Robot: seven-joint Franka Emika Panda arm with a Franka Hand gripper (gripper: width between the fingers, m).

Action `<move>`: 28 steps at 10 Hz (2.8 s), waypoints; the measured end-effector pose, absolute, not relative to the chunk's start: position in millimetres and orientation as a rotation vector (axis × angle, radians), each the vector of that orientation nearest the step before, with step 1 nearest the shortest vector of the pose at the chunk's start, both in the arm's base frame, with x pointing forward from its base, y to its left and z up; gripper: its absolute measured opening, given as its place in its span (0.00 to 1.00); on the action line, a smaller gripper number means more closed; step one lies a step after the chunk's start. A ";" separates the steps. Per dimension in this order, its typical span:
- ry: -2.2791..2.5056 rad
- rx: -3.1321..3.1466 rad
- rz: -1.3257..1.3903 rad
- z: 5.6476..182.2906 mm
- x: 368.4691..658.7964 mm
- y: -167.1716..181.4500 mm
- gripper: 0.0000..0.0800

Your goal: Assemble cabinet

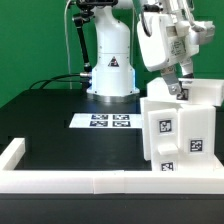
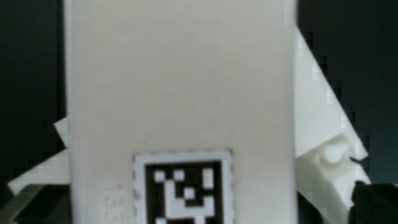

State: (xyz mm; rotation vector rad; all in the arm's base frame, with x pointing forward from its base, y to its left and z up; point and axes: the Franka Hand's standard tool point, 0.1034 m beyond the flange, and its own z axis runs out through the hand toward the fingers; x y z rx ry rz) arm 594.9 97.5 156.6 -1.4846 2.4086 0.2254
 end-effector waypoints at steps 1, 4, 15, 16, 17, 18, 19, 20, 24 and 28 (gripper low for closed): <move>2.404 -1.482 0.228 158.8 595.1 100.2 0.99; 2.368 -1.477 0.216 176.8 598.8 104.9 1.00; 1.468 -2.346 0.118 177.1 602.5 99.5 1.00; 1.395 -2.388 0.101 177.2 602.7 99.2 1.00; 1.301 -2.442 0.085 177.2 602.4 99.0 1.00; 1.016 -2.588 0.049 178.7 602.2 98.2 1.00; 0.798 -2.668 0.026 179.3 602.9 97.8 1.00; 0.612 -2.716 0.021 179.2 601.8 94.8 1.00; 0.061 -2.803 -0.003 176.4 606.3 87.0 1.00; -0.558 -2.815 -0.050 172.3 605.1 84.8 1.00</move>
Offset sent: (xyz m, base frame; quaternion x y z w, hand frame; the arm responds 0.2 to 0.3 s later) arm -0.0029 0.0111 0.0290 0.0122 -0.0403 0.0154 0.9990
